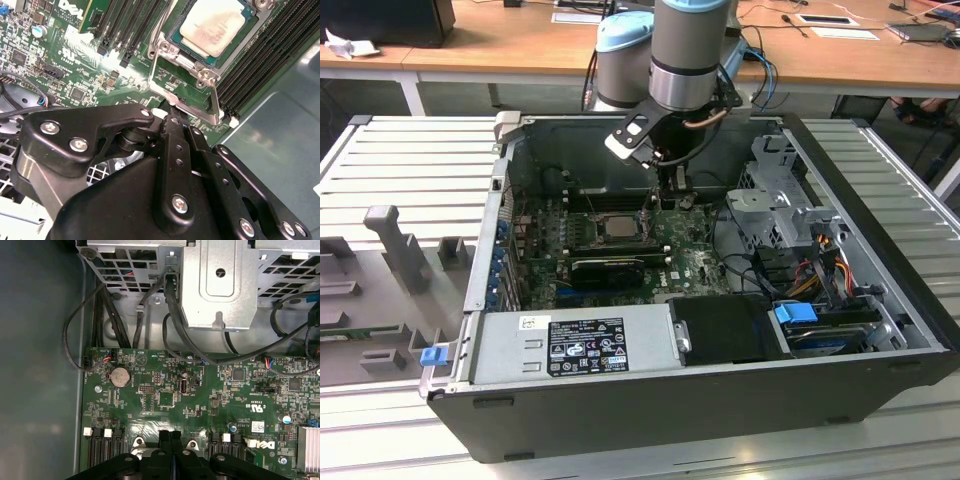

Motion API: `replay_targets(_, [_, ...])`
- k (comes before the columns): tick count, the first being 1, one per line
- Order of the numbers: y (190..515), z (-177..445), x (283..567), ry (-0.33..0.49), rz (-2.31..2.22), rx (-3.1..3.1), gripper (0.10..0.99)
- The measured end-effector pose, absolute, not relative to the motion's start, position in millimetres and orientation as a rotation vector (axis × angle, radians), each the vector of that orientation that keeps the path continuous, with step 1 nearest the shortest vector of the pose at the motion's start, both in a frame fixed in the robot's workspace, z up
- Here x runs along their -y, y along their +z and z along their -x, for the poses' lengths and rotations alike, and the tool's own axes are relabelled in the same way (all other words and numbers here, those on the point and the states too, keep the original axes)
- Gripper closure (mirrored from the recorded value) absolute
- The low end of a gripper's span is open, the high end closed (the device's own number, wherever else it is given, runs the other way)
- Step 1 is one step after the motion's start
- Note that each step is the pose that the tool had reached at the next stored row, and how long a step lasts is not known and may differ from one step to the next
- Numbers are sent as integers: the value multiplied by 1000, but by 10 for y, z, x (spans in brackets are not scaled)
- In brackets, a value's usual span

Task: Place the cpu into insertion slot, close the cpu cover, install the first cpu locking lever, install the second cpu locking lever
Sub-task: 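Close the cpu cover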

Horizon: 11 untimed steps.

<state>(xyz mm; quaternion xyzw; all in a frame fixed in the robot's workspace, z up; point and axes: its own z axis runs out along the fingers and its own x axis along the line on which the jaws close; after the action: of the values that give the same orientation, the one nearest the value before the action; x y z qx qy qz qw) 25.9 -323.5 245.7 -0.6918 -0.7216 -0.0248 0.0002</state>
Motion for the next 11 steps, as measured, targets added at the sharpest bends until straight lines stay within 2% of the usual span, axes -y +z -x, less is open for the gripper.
replay_targets(11, [2457,-234,3235,-78,2173,2267,980])
